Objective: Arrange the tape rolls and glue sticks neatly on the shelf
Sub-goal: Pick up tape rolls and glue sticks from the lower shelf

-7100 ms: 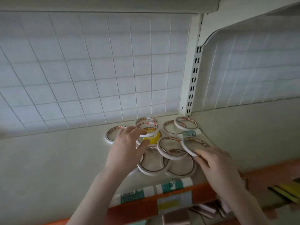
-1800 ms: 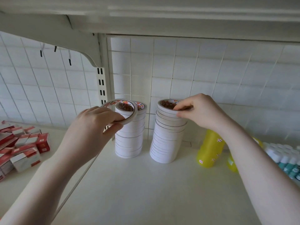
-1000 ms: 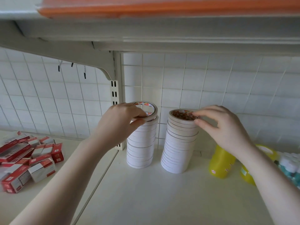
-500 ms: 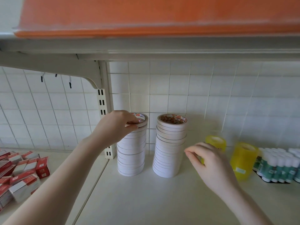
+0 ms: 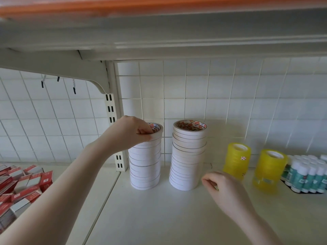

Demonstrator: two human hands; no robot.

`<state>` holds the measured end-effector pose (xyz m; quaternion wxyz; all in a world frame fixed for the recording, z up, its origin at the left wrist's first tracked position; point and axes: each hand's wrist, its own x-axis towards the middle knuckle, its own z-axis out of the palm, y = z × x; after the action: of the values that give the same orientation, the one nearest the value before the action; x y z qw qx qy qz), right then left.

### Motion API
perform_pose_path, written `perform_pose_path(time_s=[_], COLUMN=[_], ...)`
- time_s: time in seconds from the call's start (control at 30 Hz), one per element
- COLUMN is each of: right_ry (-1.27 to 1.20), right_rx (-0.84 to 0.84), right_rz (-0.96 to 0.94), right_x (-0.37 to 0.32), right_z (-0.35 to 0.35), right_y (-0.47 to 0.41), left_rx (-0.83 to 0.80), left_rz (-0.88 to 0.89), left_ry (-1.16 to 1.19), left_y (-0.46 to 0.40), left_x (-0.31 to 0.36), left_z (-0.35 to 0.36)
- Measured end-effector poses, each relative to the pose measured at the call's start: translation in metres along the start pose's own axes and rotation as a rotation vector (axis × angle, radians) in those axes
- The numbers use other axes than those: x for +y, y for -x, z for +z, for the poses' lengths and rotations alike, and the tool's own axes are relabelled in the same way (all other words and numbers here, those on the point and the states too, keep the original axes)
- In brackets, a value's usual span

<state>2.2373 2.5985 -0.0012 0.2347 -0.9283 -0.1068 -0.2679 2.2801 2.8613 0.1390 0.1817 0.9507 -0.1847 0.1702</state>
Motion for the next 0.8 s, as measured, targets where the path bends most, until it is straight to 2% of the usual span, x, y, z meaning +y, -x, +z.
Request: perform_pose_path(time_s=[0.47, 0.8], right_ry=[-0.015, -0.013], right_rx=[-0.198, -0.221], right_rz=[0.054, 0.081], right_x=[0.0002, -0.0015], right_z=[-0.0034, -0.0006], right_y=[0.0008, 0.0018], left_rx=[-0.115, -0.051], left_rz=[-0.024, -0.003], left_ry=[0.082, 0.156], left_y=[-0.0065, -0.0003], left_x=[-0.0065, -0.0079], left_z=[-0.0062, -0.0009])
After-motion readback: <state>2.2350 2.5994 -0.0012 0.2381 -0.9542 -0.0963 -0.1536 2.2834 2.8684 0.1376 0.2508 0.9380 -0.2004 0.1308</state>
